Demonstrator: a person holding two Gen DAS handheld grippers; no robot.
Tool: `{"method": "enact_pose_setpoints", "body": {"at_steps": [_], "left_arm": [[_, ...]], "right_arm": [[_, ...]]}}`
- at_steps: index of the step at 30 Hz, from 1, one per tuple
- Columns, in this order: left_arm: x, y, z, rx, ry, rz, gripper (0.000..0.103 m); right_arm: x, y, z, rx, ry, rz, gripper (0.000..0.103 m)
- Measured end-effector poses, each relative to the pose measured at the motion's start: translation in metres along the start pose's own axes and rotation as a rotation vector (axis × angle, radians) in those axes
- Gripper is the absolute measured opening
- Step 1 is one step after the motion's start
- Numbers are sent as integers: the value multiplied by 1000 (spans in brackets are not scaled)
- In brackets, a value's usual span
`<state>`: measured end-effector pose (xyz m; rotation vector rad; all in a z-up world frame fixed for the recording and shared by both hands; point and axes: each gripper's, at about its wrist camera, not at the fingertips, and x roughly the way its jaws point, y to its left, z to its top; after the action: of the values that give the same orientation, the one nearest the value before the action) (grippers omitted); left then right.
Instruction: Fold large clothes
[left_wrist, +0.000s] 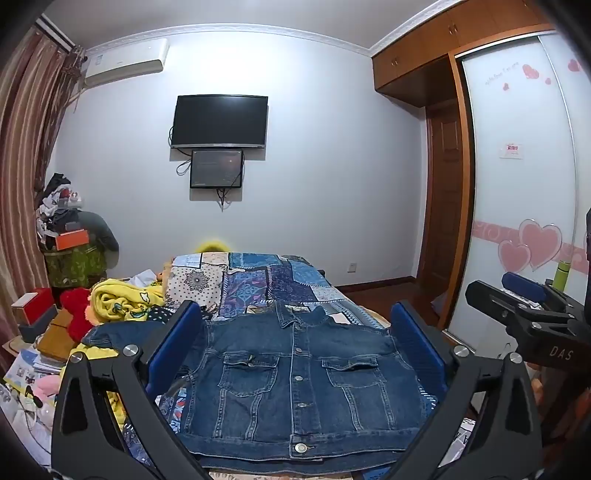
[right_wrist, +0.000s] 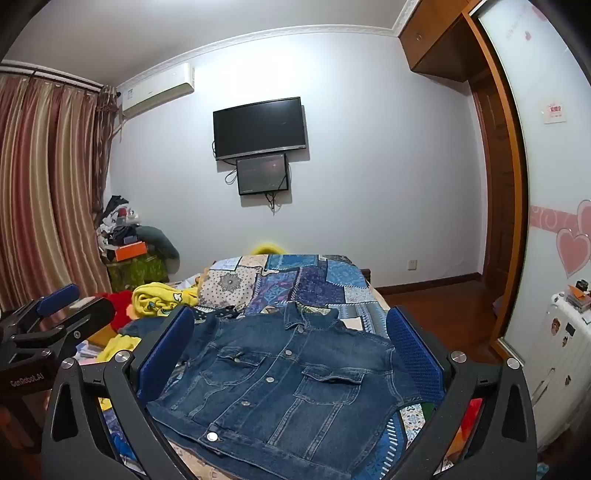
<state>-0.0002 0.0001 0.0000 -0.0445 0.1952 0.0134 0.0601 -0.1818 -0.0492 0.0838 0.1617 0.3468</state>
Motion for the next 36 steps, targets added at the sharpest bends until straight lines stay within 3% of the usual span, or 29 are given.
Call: {"method": "enact_pose_setpoints", "body": {"at_steps": [9, 10, 36], "left_arm": [[0, 1, 0, -7, 12, 43, 103], [5, 1, -1, -6, 8, 5, 103], [8, 2, -1, -6, 14, 5, 103]], "right_arm": [[0, 0, 0, 2, 1, 0, 103], [-1, -1, 1, 3, 1, -1, 103], [5, 2, -3, 1, 7, -3, 103]]}}
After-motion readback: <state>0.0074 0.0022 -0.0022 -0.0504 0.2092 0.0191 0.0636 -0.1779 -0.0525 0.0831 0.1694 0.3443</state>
